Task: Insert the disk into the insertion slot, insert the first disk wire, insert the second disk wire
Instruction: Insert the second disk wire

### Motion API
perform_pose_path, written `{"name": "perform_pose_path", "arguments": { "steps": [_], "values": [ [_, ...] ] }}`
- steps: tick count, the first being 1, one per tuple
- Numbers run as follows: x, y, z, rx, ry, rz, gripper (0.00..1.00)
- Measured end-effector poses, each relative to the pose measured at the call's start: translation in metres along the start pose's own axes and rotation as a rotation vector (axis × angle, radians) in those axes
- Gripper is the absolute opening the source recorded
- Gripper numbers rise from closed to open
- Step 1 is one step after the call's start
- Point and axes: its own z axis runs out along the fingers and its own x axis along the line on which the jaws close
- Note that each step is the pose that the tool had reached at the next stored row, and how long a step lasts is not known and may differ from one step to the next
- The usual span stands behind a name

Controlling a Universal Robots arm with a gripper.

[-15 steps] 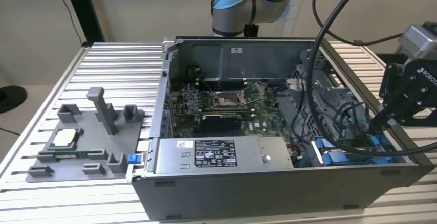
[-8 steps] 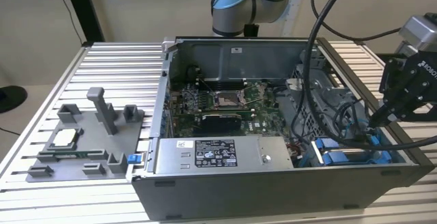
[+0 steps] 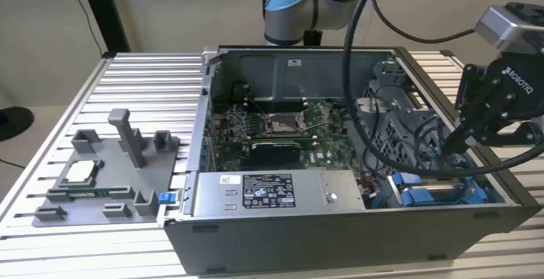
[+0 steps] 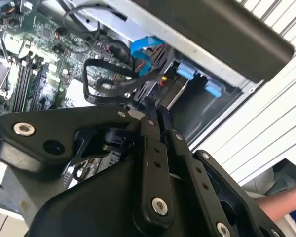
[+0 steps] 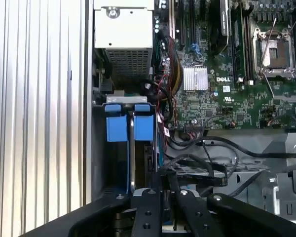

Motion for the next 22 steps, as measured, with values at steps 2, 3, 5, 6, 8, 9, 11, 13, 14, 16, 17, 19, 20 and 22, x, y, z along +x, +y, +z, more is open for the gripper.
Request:
{"name": "perform_pose_path", "arguments": {
  "steps": [2,3,5,6,8,9,11,13,14,16,17,19,20,22],
  "values": [
    [0.0004,0.0089,0.0011,0.0000,-0.0002,0.000,0.00],
    [0.0006,0.0134,0.0015,0.0002,-0.0001,0.000,0.00],
    [0.0011,0.0224,0.0028,0.0020,-0.0001,0.000,0.00],
    [0.0013,0.0267,0.0036,0.0068,-0.0004,-0.001,0.00],
    [0.0016,0.0317,0.0043,0.0370,-0.0009,-0.002,0.00],
    [0.0016,0.0333,0.0046,0.0549,-0.0006,-0.003,0.00],
    [0.0018,0.0362,0.0051,0.0920,0.0017,-0.005,0.00],
    [0.0019,0.0387,0.0055,0.1300,0.0068,-0.006,0.00],
    [0.0020,0.0396,0.0056,0.1463,0.0091,-0.007,0.00],
    [0.0021,0.0426,0.0064,0.1817,0.0102,-0.009,0.00],
    [0.0023,0.0449,0.0073,0.1941,0.0099,-0.010,0.00],
    [0.0027,0.0486,0.0105,0.2010,0.0096,-0.010,0.00],
    [0.0027,0.0491,0.0119,0.2023,0.0096,-0.010,0.00],
    [0.0028,0.0488,0.0137,0.2066,0.0101,-0.010,0.00]
  ]
}}
